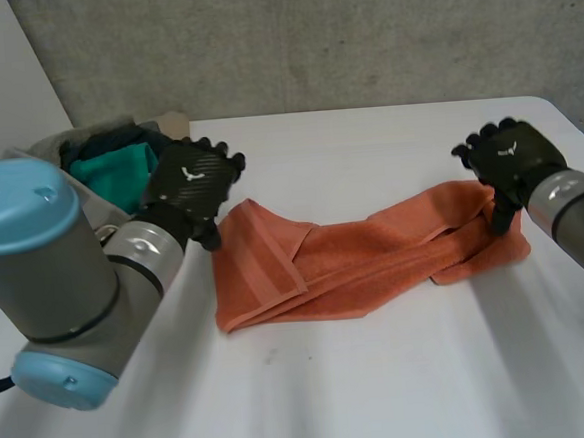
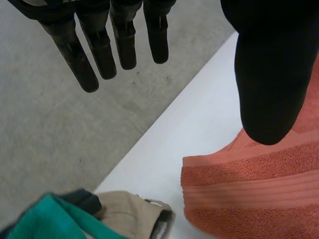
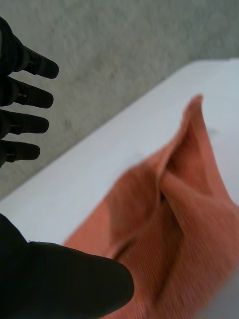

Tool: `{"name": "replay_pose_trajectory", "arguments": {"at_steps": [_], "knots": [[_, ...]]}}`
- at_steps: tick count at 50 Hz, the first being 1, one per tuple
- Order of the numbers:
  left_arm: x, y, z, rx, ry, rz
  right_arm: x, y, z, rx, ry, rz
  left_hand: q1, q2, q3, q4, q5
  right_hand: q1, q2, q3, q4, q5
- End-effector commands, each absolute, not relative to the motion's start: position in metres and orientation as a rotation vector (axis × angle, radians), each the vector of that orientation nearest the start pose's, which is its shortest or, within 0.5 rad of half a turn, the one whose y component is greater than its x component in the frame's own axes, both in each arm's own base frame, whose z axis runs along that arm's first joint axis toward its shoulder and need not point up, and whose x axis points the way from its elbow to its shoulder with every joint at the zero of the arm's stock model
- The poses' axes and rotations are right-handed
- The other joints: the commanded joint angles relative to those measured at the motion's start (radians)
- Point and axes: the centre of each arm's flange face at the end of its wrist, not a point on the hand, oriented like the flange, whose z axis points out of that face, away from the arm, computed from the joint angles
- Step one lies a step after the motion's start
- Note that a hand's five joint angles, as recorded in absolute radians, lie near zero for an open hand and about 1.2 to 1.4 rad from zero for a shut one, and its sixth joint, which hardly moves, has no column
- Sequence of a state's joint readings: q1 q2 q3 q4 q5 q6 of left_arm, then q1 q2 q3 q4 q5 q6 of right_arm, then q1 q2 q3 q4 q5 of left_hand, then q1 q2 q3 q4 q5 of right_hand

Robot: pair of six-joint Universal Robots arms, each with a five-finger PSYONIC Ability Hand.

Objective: Fold the laundry.

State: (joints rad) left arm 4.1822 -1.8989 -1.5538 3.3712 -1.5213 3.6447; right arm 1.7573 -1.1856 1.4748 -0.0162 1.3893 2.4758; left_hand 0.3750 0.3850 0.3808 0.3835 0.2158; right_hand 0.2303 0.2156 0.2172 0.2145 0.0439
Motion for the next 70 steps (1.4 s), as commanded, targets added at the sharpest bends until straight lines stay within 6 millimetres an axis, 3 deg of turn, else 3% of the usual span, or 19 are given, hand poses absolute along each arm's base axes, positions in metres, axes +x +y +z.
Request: {"name": "replay_pose_trajectory", "arguments": {"at_steps": [1,5,16,27,34,39,42,46,47,54,58,66,70], "knots": [[-0.339,-0.238,0.197,1.448,1.848,-2.099,0.201,-0.311,0.195,-1.283,2.346,-1.845,0.117,0.107,0.112,0.109,0.102,-0.056,-0.041,-0.043,-0.040,-0.044],[-0.354,-0.220,0.182,1.574,1.853,-2.036,0.199,-0.303,0.189,-1.281,2.366,-1.806,0.176,0.166,0.170,0.167,0.160,-0.056,-0.041,-0.043,-0.040,-0.044],[-0.346,-0.185,0.155,1.737,1.949,-1.831,0.184,-0.298,0.179,-1.245,2.434,-1.757,0.179,0.169,0.173,0.171,0.164,0.060,0.075,0.073,0.076,0.072],[-0.353,-0.213,0.129,1.720,1.945,-1.785,0.183,-0.291,0.169,-1.263,2.434,-1.692,0.220,0.210,0.214,0.211,0.205,0.060,0.075,0.073,0.076,0.072],[-0.361,-0.232,0.125,1.690,1.902,-1.801,0.180,-0.291,0.166,-1.256,2.441,-1.691,0.642,0.632,0.637,0.634,0.627,0.060,0.075,0.073,0.076,0.072],[-0.352,-0.251,0.127,1.593,1.905,-1.788,0.178,-0.293,0.167,-1.247,2.448,-1.700,1.003,0.993,0.997,0.995,0.988,0.060,0.075,0.073,0.076,0.072],[-0.346,-0.258,0.130,1.545,1.913,-1.779,0.177,-0.294,0.167,-1.245,2.451,-1.702,1.021,1.011,1.015,1.013,1.006,0.060,0.075,0.073,0.076,0.072],[-0.342,-0.259,0.156,1.474,1.886,-1.842,0.178,-0.294,0.167,-1.246,2.448,-1.704,1.021,1.011,1.015,1.013,1.006,0.060,0.075,0.073,0.076,0.072],[-0.340,-0.258,0.174,1.434,1.866,-1.890,0.178,-0.294,0.168,-1.246,2.448,-1.704,1.021,1.011,1.015,1.013,1.006,0.060,0.075,0.073,0.076,0.072],[-0.328,-0.254,0.245,1.225,1.848,-2.130,0.178,-0.293,0.170,-1.212,2.461,-1.693,1.021,1.011,1.015,1.013,1.006,0.060,0.075,0.073,0.076,0.072],[-0.323,-0.252,0.268,1.097,1.912,-2.252,0.179,-0.284,0.170,-1.157,2.480,-1.656,1.021,1.011,1.015,1.013,1.006,0.063,0.078,0.076,0.079,0.075],[-0.323,-0.243,0.284,1.032,1.965,-2.344,0.200,-0.255,0.162,-0.674,2.460,-1.429,1.021,1.011,1.015,1.013,1.006,0.233,0.248,0.246,0.249,0.245],[-0.323,-0.236,0.295,1.031,1.929,-2.385,0.203,-0.256,0.155,-0.641,2.455,-1.430,1.021,1.011,1.015,1.013,1.006,0.233,0.248,0.247,0.249,0.245]]}}
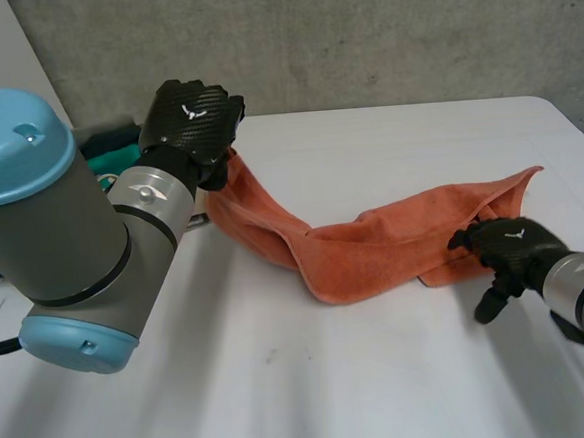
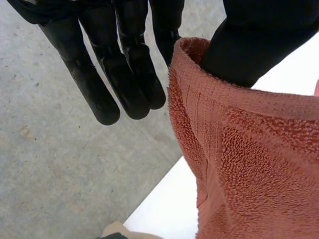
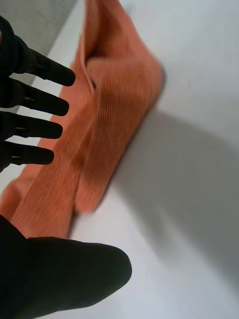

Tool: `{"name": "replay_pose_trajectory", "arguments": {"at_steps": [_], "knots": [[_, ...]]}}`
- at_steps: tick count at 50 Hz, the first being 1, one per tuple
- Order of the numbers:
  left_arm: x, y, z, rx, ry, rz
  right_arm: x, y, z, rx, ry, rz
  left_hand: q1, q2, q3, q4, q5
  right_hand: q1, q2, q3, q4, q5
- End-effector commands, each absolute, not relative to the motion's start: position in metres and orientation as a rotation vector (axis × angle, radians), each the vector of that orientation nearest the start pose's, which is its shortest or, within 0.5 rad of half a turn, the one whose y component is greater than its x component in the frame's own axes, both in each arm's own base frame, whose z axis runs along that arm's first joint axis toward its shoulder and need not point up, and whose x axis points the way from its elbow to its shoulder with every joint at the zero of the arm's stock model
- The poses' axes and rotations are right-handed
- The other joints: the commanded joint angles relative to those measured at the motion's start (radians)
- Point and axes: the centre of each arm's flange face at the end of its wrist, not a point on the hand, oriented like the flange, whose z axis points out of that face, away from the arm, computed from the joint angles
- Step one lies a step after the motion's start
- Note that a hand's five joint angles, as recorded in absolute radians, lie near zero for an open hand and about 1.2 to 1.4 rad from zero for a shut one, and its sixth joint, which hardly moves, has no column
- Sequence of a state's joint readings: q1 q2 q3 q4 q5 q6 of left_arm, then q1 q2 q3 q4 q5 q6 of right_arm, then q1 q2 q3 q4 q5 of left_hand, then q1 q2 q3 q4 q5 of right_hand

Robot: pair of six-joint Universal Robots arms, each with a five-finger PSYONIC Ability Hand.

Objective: Fold the laundry.

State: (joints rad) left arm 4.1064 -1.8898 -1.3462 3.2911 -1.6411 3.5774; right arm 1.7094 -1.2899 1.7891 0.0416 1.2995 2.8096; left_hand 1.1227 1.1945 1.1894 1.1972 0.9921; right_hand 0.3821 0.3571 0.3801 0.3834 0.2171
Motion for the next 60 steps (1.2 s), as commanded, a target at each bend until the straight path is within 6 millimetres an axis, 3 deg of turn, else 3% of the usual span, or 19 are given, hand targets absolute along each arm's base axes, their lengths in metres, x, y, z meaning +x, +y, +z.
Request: {"name": "replay_pose_trajectory", "arguments": {"at_steps": [1,10,15,23,25,27,30,34,35,37,39,43,47,51,53,57,60], "knots": [[-0.323,-0.236,0.297,1.029,1.923,-2.393,0.208,-0.262,0.146,-0.659,2.439,-1.455,0.274,0.202,0.207,0.199,0.230,0.082,0.107,0.084,0.080,0.072],[-0.321,-0.237,0.296,1.019,1.930,-2.381,0.208,-0.283,0.145,-0.806,2.482,-1.658,0.274,0.202,0.207,0.199,0.230,0.202,0.227,0.204,0.201,0.192],[-0.320,-0.237,0.301,1.007,1.916,-2.398,0.208,-0.293,0.135,-0.894,2.524,-1.669,0.274,0.202,0.207,0.199,0.230,0.302,0.326,0.304,0.300,0.292],[-0.314,-0.239,0.317,0.958,1.873,-2.442,0.209,-0.308,0.123,-0.896,2.537,-1.673,0.274,0.202,0.207,0.199,0.230,0.398,0.423,0.400,0.397,0.389],[-0.314,-0.239,0.318,0.957,1.869,-2.448,0.209,-0.312,0.123,-0.895,2.533,-1.687,0.274,0.202,0.207,0.199,0.230,0.562,0.587,0.564,0.561,0.552],[-0.314,-0.239,0.319,0.954,1.867,-2.452,0.209,-0.319,0.128,-0.885,2.514,-1.738,0.274,0.202,0.207,0.199,0.230,1.012,1.037,1.014,1.010,1.002],[-0.312,-0.238,0.323,0.935,1.859,-2.461,0.207,-0.322,0.135,-0.869,2.506,-1.779,0.274,0.202,0.207,0.199,0.230,1.014,1.039,1.016,1.013,1.005],[-0.302,-0.236,0.338,0.853,1.829,-2.473,0.205,-0.319,0.175,-0.854,2.432,-1.915,0.274,0.202,0.207,0.199,0.230,1.014,1.039,1.016,1.013,1.005],[-0.298,-0.235,0.342,0.830,1.818,-2.479,0.202,-0.316,0.204,-0.860,2.377,-2.009,0.274,0.202,0.207,0.199,0.230,1.014,1.039,1.016,1.013,1.005],[-0.286,-0.237,0.353,0.757,1.792,-2.482,0.193,-0.314,0.228,-0.882,2.365,-2.085,0.274,0.202,0.207,0.199,0.230,1.014,1.039,1.016,1.013,1.005],[-0.277,-0.239,0.360,0.712,1.773,-2.483,0.170,-0.315,0.263,-0.929,2.390,-2.192,0.274,0.202,0.207,0.199,0.230,1.014,1.039,1.016,1.013,1.005],[-0.262,-0.240,0.368,0.661,1.762,-2.465,0.137,-0.315,0.308,-1.049,2.458,-2.267,0.274,0.202,0.207,0.199,0.230,1.014,1.039,1.016,1.013,1.005],[-0.257,-0.241,0.357,0.673,1.807,-2.413,0.129,-0.306,0.330,-1.156,2.520,-2.201,0.274,0.202,0.207,0.199,0.230,1.014,1.039,1.016,1.013,1.005],[-0.257,-0.242,0.338,0.700,1.874,-2.354,0.129,-0.301,0.335,-1.229,2.544,-2.116,0.274,0.202,0.207,0.199,0.230,1.014,1.039,1.016,1.013,1.005],[-0.258,-0.247,0.321,0.712,1.936,-2.308,0.129,-0.305,0.329,-1.240,2.556,-2.080,0.274,0.202,0.207,0.199,0.230,1.014,1.039,1.016,1.013,1.005],[-0.267,-0.268,0.277,0.735,2.084,-2.190,0.130,-0.325,0.290,-1.267,2.629,-1.892,0.274,0.202,0.207,0.199,0.230,1.014,1.039,1.016,1.013,1.005],[-0.276,-0.284,0.262,0.745,2.112,-2.169,0.129,-0.342,0.273,-1.249,2.644,-1.869,0.274,0.202,0.207,0.199,0.230,1.014,1.039,1.016,1.013,1.005]]}}
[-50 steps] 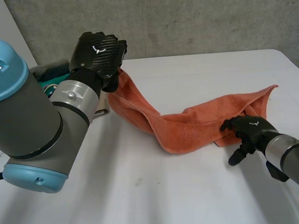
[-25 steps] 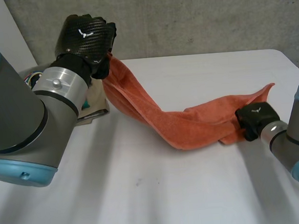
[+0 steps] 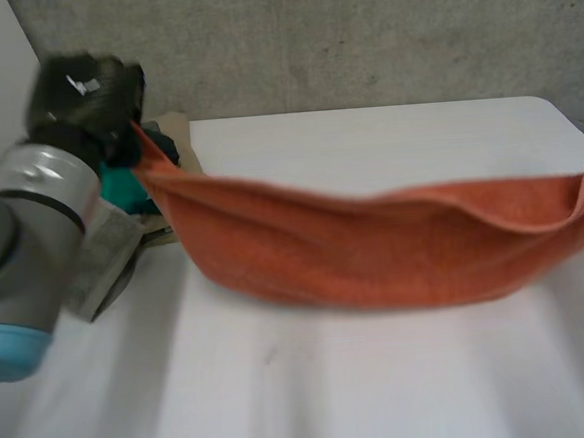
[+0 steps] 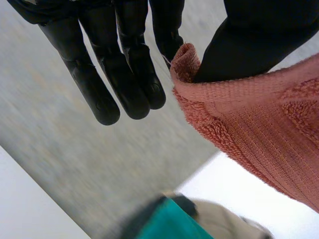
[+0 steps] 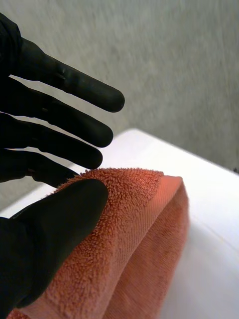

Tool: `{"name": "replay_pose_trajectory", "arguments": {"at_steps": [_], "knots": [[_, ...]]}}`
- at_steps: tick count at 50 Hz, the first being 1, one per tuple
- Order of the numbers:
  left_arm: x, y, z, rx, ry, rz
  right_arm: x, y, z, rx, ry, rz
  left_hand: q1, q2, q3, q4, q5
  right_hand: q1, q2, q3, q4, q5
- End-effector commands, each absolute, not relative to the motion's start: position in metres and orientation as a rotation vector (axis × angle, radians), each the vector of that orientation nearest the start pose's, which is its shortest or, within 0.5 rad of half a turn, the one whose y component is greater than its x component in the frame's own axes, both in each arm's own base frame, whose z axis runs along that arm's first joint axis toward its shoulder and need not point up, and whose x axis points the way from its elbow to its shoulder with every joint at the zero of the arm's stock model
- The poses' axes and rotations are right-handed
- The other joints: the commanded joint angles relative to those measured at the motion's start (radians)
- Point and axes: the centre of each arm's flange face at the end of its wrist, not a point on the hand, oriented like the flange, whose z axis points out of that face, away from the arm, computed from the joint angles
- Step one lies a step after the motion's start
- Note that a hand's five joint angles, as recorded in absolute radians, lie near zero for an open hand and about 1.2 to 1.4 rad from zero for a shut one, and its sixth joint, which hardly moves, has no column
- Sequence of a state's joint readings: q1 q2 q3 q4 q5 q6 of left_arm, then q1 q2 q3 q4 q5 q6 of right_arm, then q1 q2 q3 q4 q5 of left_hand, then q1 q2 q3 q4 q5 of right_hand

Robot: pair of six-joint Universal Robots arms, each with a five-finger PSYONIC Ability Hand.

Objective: Fold the laundry.

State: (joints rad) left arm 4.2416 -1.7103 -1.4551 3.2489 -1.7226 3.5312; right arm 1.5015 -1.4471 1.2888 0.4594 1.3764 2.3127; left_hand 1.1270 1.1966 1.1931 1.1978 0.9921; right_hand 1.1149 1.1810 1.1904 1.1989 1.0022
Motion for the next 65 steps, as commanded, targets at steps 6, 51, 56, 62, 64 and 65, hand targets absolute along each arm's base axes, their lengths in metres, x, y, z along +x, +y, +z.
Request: {"name": "replay_pose_trajectory", "arguments": {"at_steps": [6,51,56,62,64,65], "knots": [[-0.298,-0.322,0.284,0.683,1.973,-2.336,0.135,-0.387,0.286,-1.149,2.502,-2.249,0.269,0.200,0.203,0.198,0.230,0.281,0.215,0.206,0.197,0.219],[-0.275,-0.299,0.200,0.477,2.155,-2.233,0.142,-0.364,0.143,-1.061,2.534,-1.749,0.269,0.200,0.203,0.198,0.230,0.010,-0.056,-0.066,-0.074,-0.052],[-0.274,-0.297,0.211,0.463,2.133,-2.265,0.140,-0.356,0.141,-0.951,2.572,-1.657,0.269,0.200,0.203,0.198,0.230,-0.322,-0.388,-0.398,-0.406,-0.384],[-0.273,-0.295,0.209,0.470,2.150,-2.244,0.142,-0.337,0.153,-0.911,2.537,-1.608,0.269,0.200,0.203,0.198,0.230,-0.498,-0.564,-0.574,-0.582,-0.560],[-0.273,-0.295,0.208,0.472,2.154,-2.238,0.142,-0.333,0.155,-0.913,2.522,-1.601,0.269,0.200,0.203,0.198,0.230,-0.522,-0.588,-0.597,-0.606,-0.584],[-0.273,-0.295,0.208,0.472,2.154,-2.238,0.142,-0.331,0.156,-0.917,2.509,-1.600,0.269,0.200,0.203,0.198,0.230,-0.537,-0.603,-0.612,-0.621,-0.598]]}}
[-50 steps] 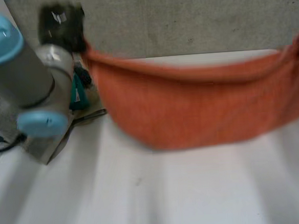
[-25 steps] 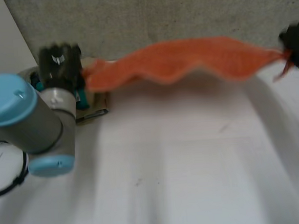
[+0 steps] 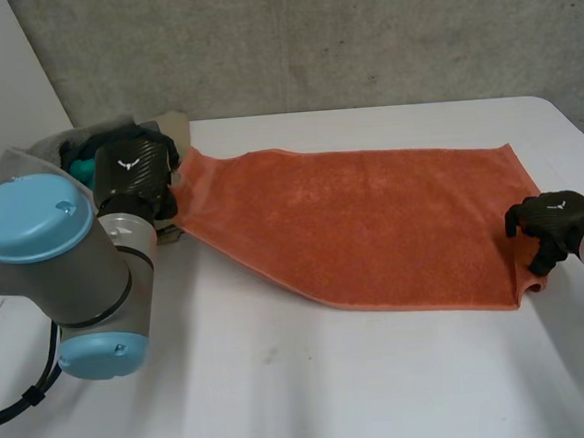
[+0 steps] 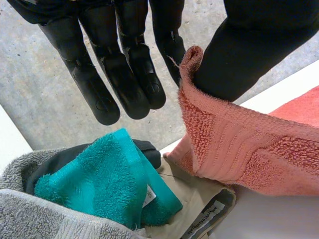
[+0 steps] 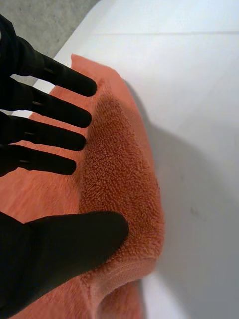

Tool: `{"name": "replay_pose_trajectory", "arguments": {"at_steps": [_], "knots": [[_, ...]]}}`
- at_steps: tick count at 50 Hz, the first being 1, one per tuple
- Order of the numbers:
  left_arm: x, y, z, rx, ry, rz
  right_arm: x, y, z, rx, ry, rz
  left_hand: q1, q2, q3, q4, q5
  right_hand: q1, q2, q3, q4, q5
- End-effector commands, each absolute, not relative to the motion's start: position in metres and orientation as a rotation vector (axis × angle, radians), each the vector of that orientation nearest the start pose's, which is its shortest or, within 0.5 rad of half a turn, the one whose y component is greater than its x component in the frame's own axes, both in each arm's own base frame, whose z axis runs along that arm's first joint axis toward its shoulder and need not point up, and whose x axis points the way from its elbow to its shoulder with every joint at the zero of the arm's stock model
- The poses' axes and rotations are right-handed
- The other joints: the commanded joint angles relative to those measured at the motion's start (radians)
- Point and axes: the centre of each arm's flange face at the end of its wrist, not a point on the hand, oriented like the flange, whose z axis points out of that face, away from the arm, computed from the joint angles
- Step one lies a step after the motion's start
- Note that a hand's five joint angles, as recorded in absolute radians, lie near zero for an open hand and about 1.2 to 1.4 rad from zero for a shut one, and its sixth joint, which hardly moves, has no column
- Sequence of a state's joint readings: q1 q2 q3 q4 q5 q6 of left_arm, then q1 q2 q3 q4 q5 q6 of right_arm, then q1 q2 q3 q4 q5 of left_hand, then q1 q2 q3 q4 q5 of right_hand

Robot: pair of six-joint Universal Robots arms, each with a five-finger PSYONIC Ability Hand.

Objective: Fold the laundry.

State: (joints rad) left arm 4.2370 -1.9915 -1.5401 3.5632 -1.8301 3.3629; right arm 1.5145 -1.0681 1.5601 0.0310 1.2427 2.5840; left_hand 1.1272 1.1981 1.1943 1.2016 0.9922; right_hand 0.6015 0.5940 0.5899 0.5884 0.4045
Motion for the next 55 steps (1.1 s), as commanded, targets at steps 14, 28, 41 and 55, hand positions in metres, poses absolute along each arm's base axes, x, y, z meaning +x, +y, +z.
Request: {"name": "replay_pose_trajectory", "arguments": {"at_steps": [14,28,41,55], "knots": [[-0.272,-0.296,0.207,0.469,2.155,-2.235,0.137,-0.303,0.147,-1.095,2.479,-1.541,0.269,0.198,0.202,0.195,0.230,-0.132,-0.124,-0.120,-0.119,-0.109],[-0.267,-0.300,0.208,0.454,2.149,-2.229,0.130,-0.296,0.182,-1.169,2.473,-1.690,0.269,0.198,0.202,0.195,0.230,-0.173,-0.166,-0.161,-0.160,-0.151],[-0.266,-0.300,0.210,0.446,2.147,-2.233,0.138,-0.276,0.172,-1.182,2.419,-1.660,0.269,0.198,0.202,0.195,0.230,-0.141,-0.133,-0.129,-0.128,-0.118],[-0.262,-0.302,0.211,0.433,2.151,-2.220,0.134,-0.317,0.125,-1.200,2.412,-1.693,0.269,0.198,0.202,0.195,0.230,0.785,0.792,0.796,0.798,0.807]]}}
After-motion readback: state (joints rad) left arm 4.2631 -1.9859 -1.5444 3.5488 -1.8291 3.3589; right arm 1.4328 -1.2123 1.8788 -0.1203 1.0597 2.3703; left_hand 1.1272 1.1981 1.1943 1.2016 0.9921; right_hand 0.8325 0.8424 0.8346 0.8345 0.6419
